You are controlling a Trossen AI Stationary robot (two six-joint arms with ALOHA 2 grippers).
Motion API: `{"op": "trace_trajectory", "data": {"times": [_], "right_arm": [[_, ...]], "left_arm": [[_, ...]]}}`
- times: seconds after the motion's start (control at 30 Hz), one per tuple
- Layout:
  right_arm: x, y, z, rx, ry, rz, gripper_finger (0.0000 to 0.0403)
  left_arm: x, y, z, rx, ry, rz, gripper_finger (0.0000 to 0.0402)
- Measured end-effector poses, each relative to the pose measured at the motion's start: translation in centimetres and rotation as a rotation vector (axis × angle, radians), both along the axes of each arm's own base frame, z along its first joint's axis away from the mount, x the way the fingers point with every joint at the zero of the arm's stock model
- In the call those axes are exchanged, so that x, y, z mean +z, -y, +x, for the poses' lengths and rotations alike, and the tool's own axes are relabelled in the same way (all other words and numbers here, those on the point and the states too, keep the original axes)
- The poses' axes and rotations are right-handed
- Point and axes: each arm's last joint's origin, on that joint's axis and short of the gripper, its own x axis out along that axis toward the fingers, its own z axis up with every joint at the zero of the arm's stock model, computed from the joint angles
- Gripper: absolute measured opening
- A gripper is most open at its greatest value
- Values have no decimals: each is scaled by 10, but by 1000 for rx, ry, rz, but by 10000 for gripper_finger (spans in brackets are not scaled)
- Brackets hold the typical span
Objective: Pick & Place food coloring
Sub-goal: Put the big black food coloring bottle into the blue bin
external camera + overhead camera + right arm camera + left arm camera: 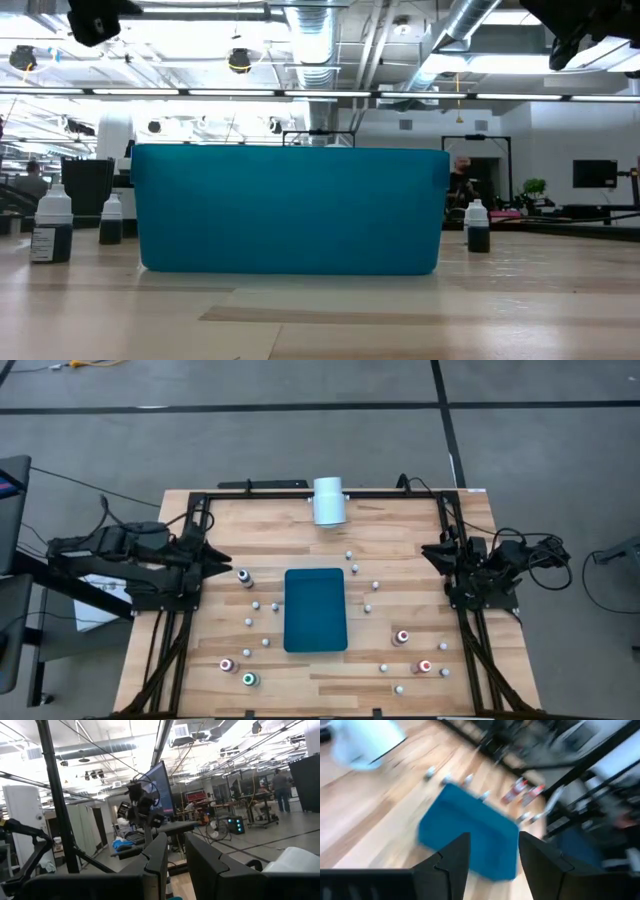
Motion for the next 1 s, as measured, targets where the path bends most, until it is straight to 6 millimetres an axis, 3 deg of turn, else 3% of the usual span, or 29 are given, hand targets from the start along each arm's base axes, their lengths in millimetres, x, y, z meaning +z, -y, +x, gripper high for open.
{"op": "trace_trajectory", "data": {"times": [0.27, 0.63, 0.8, 1.0], "right_arm": [[0, 0, 0, 0, 0, 1, 59], [0, 0, 0, 0, 1, 2, 59], [0, 0, 0, 0, 3, 2, 59], [0, 0, 0, 1, 3, 2, 59]], "left_arm": [[16, 0, 22, 42, -288, 25, 155], [-5, 3, 62, 117, -571, -36, 155], [-18, 2, 67, 159, -724, 15, 155], [-19, 1, 65, 184, -750, 30, 155]]}}
